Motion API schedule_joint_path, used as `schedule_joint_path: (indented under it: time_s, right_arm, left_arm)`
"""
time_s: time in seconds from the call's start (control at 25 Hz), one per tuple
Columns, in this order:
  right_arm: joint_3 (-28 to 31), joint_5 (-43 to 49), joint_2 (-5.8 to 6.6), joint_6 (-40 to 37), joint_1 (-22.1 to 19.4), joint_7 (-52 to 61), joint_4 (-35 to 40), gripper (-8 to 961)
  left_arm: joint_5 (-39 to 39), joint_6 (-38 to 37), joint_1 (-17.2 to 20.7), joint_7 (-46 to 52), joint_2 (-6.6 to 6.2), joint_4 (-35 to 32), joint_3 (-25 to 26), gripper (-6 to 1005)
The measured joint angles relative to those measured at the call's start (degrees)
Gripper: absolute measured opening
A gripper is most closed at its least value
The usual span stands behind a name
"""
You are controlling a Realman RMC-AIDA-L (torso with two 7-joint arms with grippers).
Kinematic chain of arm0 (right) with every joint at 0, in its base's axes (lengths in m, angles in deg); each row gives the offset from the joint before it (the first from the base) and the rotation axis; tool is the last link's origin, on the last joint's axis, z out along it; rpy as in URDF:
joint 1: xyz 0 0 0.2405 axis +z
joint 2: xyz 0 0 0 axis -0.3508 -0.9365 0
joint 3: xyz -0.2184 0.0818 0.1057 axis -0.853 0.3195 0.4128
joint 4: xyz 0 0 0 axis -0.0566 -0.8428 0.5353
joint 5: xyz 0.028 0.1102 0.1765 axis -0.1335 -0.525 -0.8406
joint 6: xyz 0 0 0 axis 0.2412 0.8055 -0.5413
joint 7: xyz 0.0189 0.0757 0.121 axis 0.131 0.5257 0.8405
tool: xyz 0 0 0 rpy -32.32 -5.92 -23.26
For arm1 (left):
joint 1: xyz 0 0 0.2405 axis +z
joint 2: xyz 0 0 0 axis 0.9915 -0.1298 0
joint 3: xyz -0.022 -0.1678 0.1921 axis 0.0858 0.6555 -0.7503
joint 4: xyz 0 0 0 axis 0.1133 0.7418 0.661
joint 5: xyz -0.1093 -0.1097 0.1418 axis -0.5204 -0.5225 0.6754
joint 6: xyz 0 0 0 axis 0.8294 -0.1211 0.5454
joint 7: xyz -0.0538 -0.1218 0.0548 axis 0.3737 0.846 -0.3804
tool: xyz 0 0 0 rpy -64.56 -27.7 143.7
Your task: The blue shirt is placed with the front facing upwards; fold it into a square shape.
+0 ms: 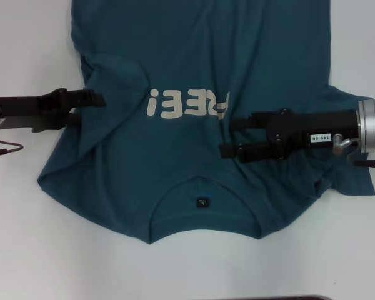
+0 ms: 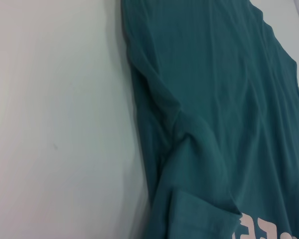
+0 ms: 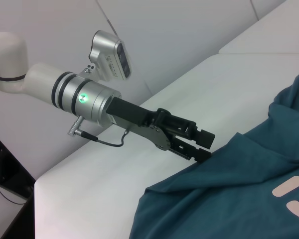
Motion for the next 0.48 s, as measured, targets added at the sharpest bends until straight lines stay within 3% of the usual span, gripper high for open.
schedule_joint_path:
  time_s: [0.48]
  right_arm:
    - [0.0, 0.0, 0.00, 0.0, 0.1, -0.3, 0.0, 913]
  left_arm:
    - [-0.2, -1.4, -1.1, -0.4, 1.24, -0.3, -0.5, 859]
